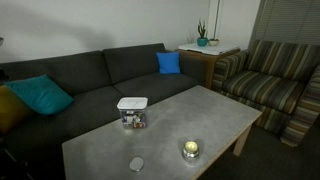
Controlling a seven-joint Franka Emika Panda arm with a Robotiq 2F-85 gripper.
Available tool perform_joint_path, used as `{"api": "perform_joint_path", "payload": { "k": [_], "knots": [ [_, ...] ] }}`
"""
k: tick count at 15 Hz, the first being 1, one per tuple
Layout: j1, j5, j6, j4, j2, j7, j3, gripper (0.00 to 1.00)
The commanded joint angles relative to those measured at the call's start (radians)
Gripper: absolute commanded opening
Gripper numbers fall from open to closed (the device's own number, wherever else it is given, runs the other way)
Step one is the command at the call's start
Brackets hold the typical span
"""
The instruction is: Press the button on the white lid then take the white lid and put it on the table
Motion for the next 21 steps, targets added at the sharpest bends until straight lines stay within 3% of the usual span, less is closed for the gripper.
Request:
{"api": "perform_joint_path", "payload": {
  "k": [1,9,16,21],
  "knots": [
    [-0.018,0.008,0.0,0.001,0.003,-0.007,0.016,1.0],
    [0.018,0.109,0.068,0.098,0.137,-0.035,0.001,1.0],
    [0.077,0.376,0.153,0.272,0.347,-0.147,0.014,1.0],
    [0.088,0.532,0.142,0.415,0.5,-0.307,0.081,1.0]
  ]
}}
